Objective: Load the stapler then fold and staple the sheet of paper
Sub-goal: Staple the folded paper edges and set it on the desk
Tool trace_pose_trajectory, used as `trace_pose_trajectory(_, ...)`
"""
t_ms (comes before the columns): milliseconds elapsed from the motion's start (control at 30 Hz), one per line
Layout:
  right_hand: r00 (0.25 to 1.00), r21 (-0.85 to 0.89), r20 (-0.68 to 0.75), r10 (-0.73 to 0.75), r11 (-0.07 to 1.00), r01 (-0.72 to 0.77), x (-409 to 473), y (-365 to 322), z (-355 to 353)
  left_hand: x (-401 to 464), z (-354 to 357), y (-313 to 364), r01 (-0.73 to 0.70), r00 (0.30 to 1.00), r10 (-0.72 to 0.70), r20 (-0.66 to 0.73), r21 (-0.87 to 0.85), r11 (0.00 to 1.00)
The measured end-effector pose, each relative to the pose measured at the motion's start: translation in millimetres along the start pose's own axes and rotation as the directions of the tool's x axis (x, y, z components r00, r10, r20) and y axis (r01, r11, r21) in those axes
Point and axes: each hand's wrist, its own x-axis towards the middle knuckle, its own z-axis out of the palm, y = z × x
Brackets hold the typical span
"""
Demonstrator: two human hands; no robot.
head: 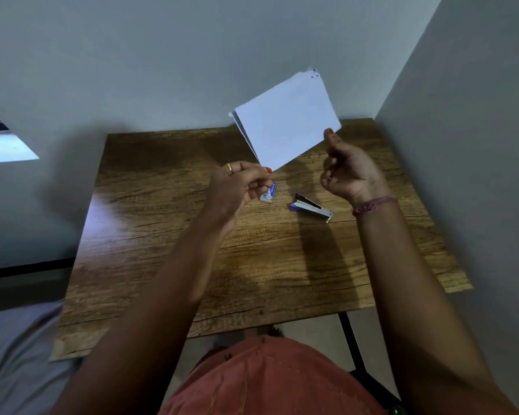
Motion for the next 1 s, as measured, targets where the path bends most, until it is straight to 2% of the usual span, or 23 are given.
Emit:
trace_pose_trajectory(133,0.996,0.091,-0.092,-0.016,0.996,0.025,2.2,-1.5,4.2,-0.4,6.8,3.7,-0.018,1.000,0.018,0.015,0.002,1.000)
trace_pose_trajectory(267,0.973,0.246,-0.218,-0.070,0.961,0.124,3.7,4.9,7.7,2.0,7.7,10.6,-0.052,0.999,0.052,-0.002,0.024,0.998)
trace_pose_trajectory(333,0.966,0.282,-0.237,-0.102,0.944,0.169,2.5,9.3,8.1,3.9,6.3,13.6,-0.044,0.999,0.044,-0.016,-0.013,0.999)
trace_pose_trajectory(400,0.978,0.245,-0.174,-0.116,0.957,0.157,-1.0,19.3,10.5,6.0,4.7,14.7,-0.035,0.999,0.034,-0.024,-0.044,0.998)
trace_pose_trajectory(467,0.995,0.201,-0.018,-0.096,0.975,0.097,-6.5,33.4,15.7,7.8,4.5,13.5,-0.030,0.999,0.028,-0.028,-0.068,0.997)
trace_pose_trajectory(533,0.984,0.153,0.158,-0.084,0.986,0.059,-12.9,47.1,24.3,9.0,5.6,10.4,-0.025,0.999,0.023,-0.025,-0.078,0.997)
trace_pose_trajectory(567,0.976,0.110,0.199,-0.085,0.992,0.064,-15.8,51.9,28.7,9.4,6.3,8.3,-0.017,1.000,0.016,-0.013,-0.079,0.997)
trace_pose_trajectory(667,0.974,-0.030,0.191,-0.122,0.991,0.130,-19.8,58.1,40.2,10.5,3.9,1.1,0.030,0.998,-0.027,0.050,-0.072,0.997)
trace_pose_trajectory(767,0.970,-0.069,0.175,-0.172,0.980,0.186,-16.8,57.3,40.7,11.2,-1.4,-4.9,0.040,0.997,-0.037,0.061,-0.050,0.998)
trace_pose_trajectory(833,0.966,-0.097,0.183,-0.181,0.975,0.201,-16.5,56.6,39.8,11.7,-1.0,-9.3,-0.025,1.000,0.025,0.005,-0.029,0.999)
trace_pose_trajectory(900,0.967,-0.129,0.178,-0.181,0.970,0.205,-17.8,56.7,40.9,11.9,1.7,-11.4,-0.151,0.987,0.154,-0.054,0.059,0.987)
trace_pose_trajectory(1000,0.970,-0.169,0.158,-0.184,0.963,0.210,-17.0,56.6,40.1,13.7,3.4,-9.7,-0.292,0.952,0.304,-0.038,0.191,0.937)
